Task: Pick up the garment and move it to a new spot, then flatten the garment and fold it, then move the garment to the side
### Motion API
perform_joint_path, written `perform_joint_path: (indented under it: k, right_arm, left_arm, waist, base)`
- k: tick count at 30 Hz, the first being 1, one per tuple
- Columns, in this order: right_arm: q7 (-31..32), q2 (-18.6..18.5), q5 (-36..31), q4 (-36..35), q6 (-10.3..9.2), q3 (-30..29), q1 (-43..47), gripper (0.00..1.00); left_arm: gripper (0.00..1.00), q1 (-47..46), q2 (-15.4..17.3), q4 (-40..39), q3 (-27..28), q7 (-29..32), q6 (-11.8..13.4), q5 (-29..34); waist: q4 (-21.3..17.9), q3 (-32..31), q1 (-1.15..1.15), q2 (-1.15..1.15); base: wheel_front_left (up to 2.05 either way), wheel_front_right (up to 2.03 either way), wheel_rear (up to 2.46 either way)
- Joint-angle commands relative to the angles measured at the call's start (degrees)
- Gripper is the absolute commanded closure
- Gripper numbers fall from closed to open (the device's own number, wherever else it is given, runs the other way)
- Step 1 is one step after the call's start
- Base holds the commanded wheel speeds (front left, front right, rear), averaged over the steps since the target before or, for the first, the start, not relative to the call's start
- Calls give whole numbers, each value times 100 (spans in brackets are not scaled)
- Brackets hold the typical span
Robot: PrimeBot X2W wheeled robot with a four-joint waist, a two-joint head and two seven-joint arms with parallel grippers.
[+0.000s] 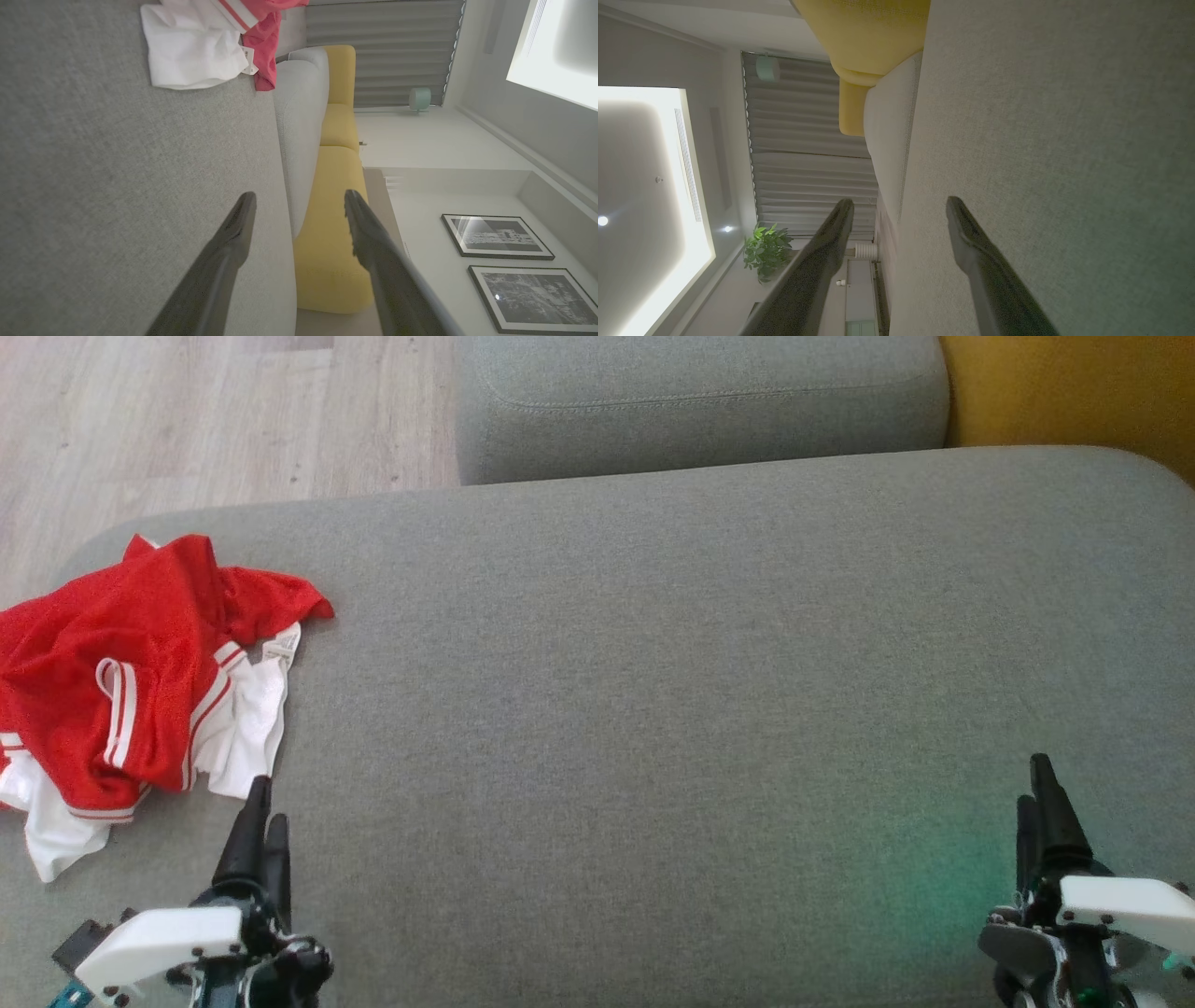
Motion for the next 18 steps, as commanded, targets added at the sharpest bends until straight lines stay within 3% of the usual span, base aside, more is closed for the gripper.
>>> perform_joint_path:
  k: [1,18]
  right_arm:
    - [-40,-24,-22,-216,7,32,-139,0]
    - [-327,-37,-1919,-563,13,306,-85,0]
  left_arm:
    - [0,-191,59,-202,19,-46,-6,33]
    - [0,-78,67,-409,-170,-331,246,1471]
  waist:
    - [0,0,0,0]
    - [2,-22,0,0]
  base:
    - [0,0,0]
    - [0,0,0]
